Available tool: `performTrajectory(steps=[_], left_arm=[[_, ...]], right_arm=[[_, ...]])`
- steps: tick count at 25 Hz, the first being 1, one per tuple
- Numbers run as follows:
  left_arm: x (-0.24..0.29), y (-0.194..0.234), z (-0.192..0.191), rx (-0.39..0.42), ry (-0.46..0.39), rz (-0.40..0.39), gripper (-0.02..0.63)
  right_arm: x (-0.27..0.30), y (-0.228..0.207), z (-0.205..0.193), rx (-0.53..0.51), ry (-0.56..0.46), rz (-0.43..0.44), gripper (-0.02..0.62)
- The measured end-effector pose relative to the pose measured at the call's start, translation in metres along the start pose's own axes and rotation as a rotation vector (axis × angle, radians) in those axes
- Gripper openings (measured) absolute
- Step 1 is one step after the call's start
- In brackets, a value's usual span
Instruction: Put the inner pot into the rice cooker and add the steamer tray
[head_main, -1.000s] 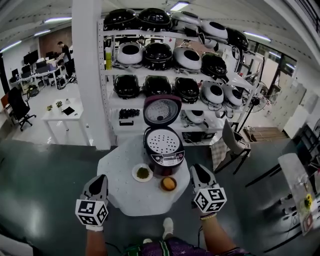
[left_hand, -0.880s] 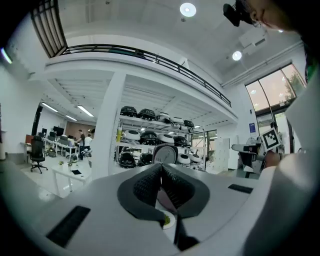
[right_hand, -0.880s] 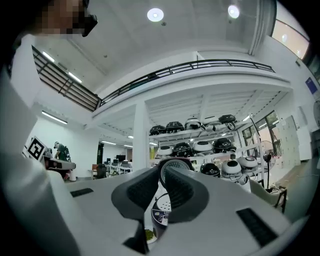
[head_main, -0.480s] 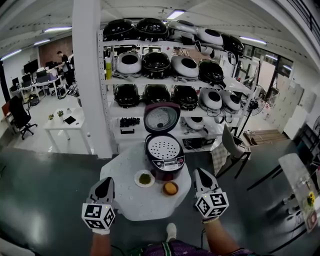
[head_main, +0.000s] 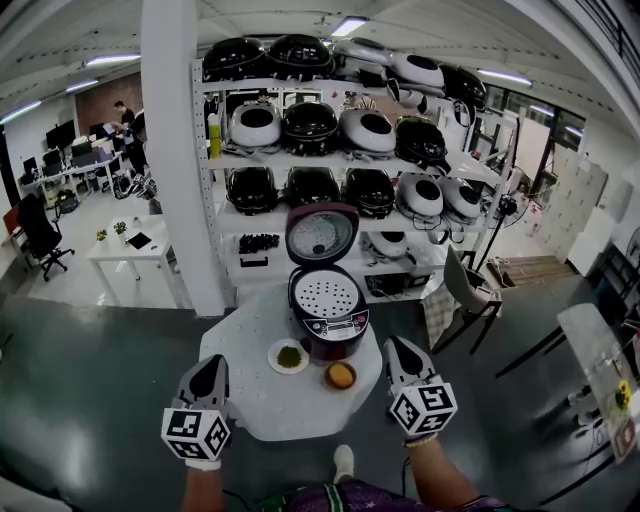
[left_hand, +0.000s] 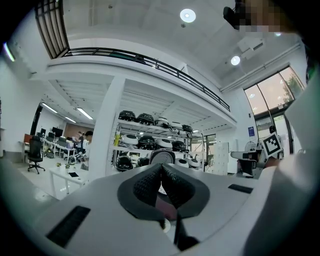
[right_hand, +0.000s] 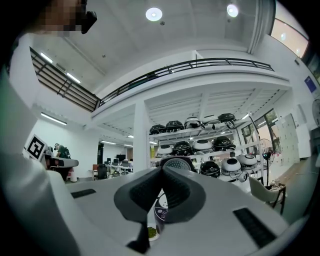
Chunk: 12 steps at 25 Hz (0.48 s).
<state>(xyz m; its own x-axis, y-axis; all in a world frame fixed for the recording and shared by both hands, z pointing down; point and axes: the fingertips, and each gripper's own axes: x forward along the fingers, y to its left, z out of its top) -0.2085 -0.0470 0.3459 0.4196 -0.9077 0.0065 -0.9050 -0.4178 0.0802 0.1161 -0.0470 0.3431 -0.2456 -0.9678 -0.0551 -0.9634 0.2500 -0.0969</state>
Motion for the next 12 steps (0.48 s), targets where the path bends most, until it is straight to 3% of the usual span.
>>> performTrajectory(steps=[12], left_arm=[[-0.0012, -0.0007, -0.0049, -0.051, 0.000, -0.001, 0.023]], right_arm=[[-0.0031, -0.0069, -0.0039, 0.003, 0.024, 0.000, 0.003]])
